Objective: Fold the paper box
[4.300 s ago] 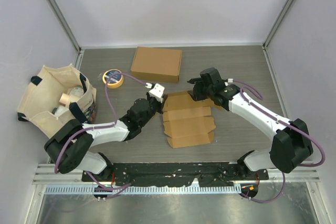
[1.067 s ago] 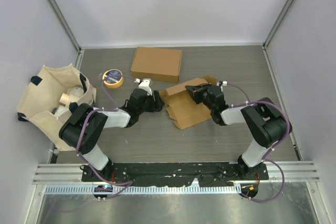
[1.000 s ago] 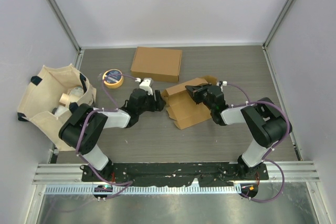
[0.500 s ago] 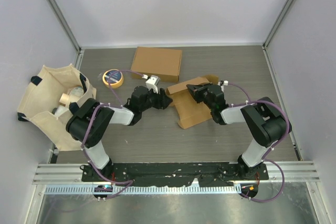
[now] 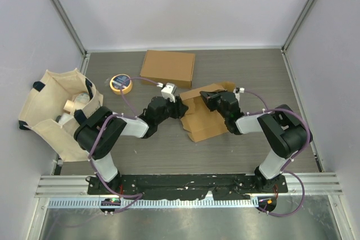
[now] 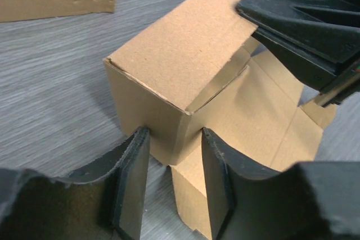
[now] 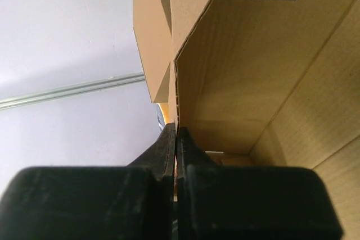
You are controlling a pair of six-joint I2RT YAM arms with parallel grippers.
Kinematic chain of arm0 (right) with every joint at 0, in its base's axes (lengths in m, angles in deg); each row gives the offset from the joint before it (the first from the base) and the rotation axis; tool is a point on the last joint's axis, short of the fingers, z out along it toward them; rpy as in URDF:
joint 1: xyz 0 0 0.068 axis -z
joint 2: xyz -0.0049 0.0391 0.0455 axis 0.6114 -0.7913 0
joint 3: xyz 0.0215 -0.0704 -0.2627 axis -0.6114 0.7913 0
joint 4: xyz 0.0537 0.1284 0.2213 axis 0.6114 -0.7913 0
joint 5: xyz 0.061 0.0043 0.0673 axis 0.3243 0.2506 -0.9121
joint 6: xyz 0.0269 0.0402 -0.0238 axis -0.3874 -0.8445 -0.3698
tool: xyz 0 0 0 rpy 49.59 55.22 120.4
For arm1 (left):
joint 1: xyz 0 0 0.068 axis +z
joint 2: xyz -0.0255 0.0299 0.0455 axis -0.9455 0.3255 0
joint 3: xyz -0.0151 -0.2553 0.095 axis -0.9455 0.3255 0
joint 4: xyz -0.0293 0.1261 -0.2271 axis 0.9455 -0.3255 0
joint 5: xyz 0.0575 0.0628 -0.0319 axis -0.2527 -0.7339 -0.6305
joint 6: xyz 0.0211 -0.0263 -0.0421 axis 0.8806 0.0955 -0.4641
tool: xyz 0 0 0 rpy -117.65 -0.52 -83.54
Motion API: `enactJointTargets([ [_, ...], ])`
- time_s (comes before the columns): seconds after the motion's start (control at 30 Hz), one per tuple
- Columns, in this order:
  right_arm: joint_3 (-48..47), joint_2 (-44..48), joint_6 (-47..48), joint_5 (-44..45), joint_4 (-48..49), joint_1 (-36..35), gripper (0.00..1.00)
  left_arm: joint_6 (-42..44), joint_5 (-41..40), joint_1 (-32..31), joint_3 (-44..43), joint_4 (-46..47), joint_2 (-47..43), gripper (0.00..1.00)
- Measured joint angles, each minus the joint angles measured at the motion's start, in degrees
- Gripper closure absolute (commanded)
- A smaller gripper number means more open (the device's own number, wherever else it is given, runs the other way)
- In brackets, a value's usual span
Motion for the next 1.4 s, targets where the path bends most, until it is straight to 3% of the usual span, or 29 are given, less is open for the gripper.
enactJointTargets([
  [0.17,1.0,0.5,-0.7,1.2,0.5,-0.5,0.99,0.6,-3.6,-1.3,0.0,0.2,0.4,0.61],
  [0.27,1.3,0.8,-0.9,1.3,0.7,-0.5,0.99,2.1,-5.2,-2.3,0.0,0.4,0.5,0.43],
  [0.33,1.4,1.0,-0.8,1.3,0.6,-0.6,0.99,3.4,-5.7,-2.9,0.2,0.6,0.5,0.37],
  [0.4,1.4,1.2,-0.4,1.2,0.5,-0.7,0.99,4.7,-6.5,-3.3,0.8,1.0,0.3,0.38],
  [0.53,2.1,2.1,0.7,1.1,0.3,-1.2,0.99,7.3,-8.0,-3.6,2.3,0.0,-1.0,0.6],
  [0.6,2.5,2.5,0.9,1.3,0.3,-1.5,0.99,8.3,-8.5,-3.6,2.4,-0.2,-1.4,0.62],
  [0.7,3.2,3.4,0.8,2.4,0.2,-2.0,0.99,9.1,-8.8,-3.6,2.4,-0.2,-1.4,0.61],
  [0.93,5.7,5.4,0.8,7.7,0.4,-5.7,0.99,9.4,-9.2,-4.0,4.7,1.8,-1.4,0.48],
  [1.13,8.5,3.6,-0.2,8.2,6.8,-6.2,0.99,9.2,-9.5,-4.2,7.0,3.0,-1.4,0.53],
  [1.3,8.5,3.6,-0.3,9.2,6.9,-6.6,0.99,9.3,-10.5,-4.4,7.0,3.9,-1.4,0.43],
  [1.4,8.7,3.6,-1.2,9.4,7.1,-6.8,0.99,9.6,-11.7,-4.8,7.0,4.8,-1.3,0.46],
])
